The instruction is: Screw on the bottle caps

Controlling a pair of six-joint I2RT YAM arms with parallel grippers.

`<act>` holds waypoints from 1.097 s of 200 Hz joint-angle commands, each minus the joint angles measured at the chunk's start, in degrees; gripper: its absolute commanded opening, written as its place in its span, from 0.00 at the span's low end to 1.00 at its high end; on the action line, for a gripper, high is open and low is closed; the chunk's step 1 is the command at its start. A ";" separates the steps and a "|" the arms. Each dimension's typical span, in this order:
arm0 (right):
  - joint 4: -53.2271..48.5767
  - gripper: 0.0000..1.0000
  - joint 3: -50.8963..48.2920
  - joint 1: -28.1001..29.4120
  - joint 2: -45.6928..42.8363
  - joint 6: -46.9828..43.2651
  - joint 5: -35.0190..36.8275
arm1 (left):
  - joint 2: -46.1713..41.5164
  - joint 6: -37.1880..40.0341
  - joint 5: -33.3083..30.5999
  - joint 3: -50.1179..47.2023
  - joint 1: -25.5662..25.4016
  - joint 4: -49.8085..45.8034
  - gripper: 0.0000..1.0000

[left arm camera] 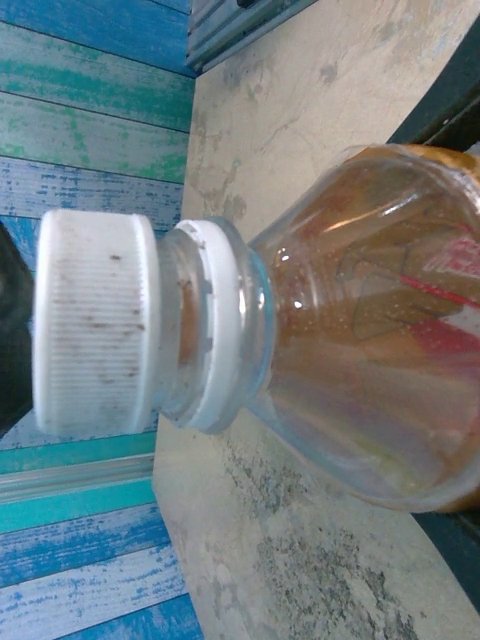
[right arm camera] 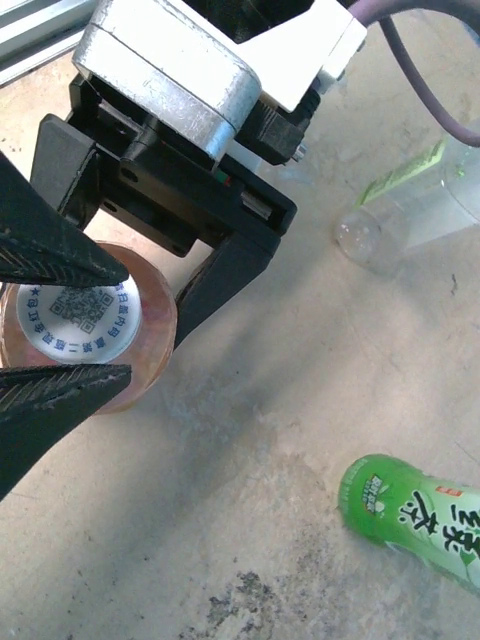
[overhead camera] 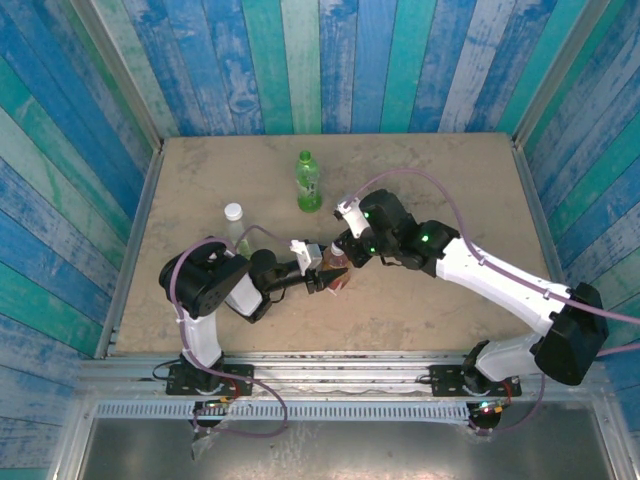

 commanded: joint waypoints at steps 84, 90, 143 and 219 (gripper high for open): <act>-2.55 0.41 -1.11 -6.05 -3.40 4.58 -12.17 | -4.21 2.39 8.96 0.41 -0.24 -13.38 0.54; -2.72 0.39 -1.25 -6.30 -3.35 4.57 -12.55 | -4.10 2.25 9.00 0.55 -0.25 -13.27 0.55; -3.33 0.33 -1.12 -7.99 -0.78 2.77 -17.55 | -3.25 1.75 8.87 0.62 -0.25 -12.22 0.54; -5.06 0.21 -1.50 -8.54 1.88 1.20 -20.64 | -3.11 1.59 7.48 0.37 -0.09 -11.98 0.54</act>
